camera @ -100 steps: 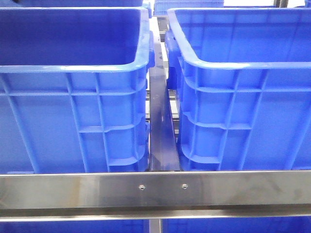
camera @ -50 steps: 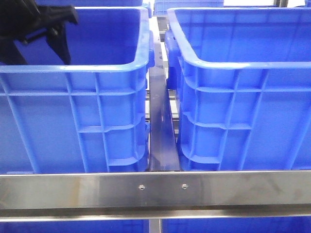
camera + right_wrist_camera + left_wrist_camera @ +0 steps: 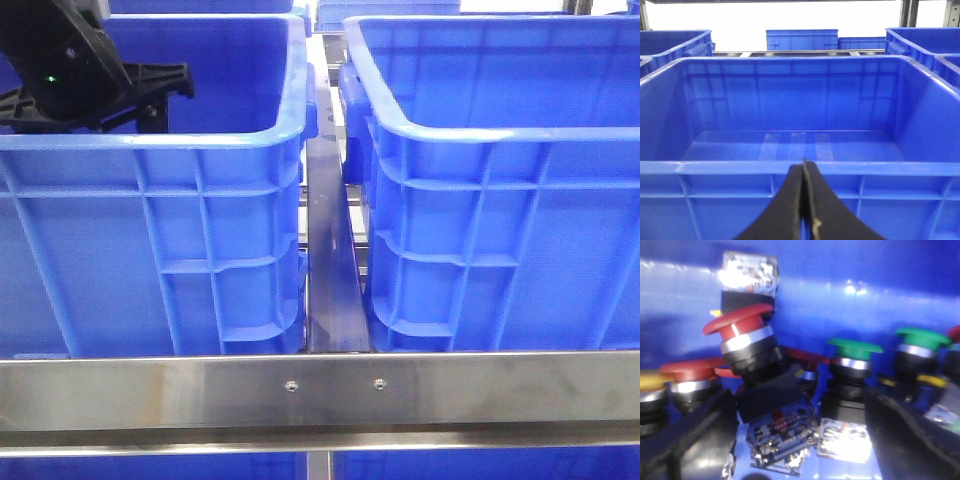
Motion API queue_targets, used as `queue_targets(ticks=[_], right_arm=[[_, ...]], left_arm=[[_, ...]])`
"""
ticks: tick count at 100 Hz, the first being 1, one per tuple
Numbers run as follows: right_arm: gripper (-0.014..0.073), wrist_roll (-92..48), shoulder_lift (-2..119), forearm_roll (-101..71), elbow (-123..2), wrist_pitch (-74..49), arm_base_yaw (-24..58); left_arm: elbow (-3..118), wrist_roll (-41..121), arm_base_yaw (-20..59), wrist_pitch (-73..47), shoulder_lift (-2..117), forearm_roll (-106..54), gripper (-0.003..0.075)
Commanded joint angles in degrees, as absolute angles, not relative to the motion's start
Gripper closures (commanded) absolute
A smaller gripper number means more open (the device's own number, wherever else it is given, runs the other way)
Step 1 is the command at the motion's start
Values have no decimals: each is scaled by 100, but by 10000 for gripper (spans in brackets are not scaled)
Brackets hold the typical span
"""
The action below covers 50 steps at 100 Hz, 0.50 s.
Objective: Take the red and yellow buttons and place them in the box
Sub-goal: 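Grasp a red mushroom-cap button with the left gripper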
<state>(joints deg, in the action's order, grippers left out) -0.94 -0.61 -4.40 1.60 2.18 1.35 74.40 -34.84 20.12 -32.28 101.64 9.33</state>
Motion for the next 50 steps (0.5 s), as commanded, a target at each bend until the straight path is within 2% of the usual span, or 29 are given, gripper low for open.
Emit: queue_targets(ticks=[1,41,50], right_arm=[[653,-98,-183,-387,157,679,134],[653,-98,-183,-387,157,679,134],[653,-98,-183,-387,157,679,134]], left_arm=[[7632,-3555,2035,-3023,9999,983,238],[7632,-3555,1936,-3038,10257,1045,239],[7636,-3555,1936,-3038,10257,1083,288]])
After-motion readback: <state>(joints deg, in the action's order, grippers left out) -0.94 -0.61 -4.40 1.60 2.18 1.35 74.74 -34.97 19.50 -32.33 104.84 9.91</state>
